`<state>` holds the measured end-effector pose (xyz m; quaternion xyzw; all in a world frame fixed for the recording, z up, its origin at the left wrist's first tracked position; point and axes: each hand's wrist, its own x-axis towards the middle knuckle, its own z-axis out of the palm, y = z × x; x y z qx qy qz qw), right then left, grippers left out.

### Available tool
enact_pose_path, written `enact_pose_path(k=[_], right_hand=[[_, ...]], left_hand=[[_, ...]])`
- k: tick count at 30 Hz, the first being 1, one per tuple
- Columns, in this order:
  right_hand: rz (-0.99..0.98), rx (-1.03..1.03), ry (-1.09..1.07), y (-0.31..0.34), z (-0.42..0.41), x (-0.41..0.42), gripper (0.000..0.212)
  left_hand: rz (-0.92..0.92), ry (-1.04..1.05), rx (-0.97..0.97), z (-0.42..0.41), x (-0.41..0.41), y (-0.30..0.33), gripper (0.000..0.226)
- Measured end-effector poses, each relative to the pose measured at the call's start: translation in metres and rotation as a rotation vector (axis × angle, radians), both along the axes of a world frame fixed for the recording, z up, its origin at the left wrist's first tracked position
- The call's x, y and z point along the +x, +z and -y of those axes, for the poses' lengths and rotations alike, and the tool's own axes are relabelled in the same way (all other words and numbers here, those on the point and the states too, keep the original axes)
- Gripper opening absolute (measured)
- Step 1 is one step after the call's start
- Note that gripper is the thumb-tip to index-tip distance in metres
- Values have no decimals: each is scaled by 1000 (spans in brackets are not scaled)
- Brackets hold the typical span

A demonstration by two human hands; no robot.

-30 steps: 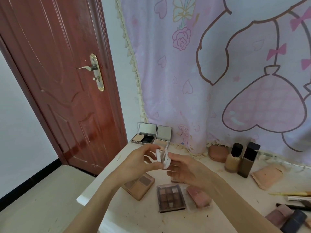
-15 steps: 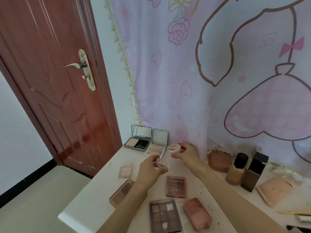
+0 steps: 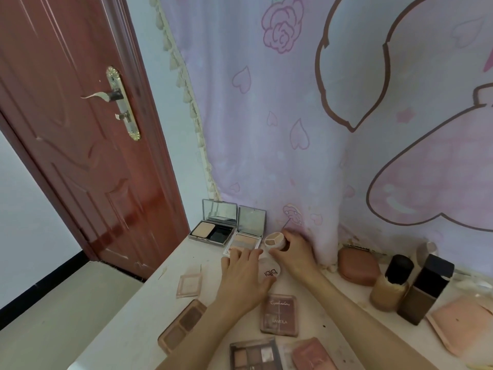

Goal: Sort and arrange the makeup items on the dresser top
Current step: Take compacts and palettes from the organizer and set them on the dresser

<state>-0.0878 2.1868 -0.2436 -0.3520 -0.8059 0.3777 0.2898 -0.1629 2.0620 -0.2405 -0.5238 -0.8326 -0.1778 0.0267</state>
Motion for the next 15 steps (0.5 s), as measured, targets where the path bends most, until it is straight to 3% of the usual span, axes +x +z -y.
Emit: enact_pose_path(k=[4,10,12,15], right_hand=[[69,64,7,-1,-6,-2,18],[73,79,-55,-10,-9,-2,29],[57,60,-79,-9,-9,-2,44],[24,44,-101,-8,-9,-3,45]], left_hand=[[-130,-54,14,-5,-6,1,59],[-263,-66,66,-11,-11,-5,45],[-262,-73,39,-12,-12,-6,43],[-177,-73,52,-14,-14,-6,39]])
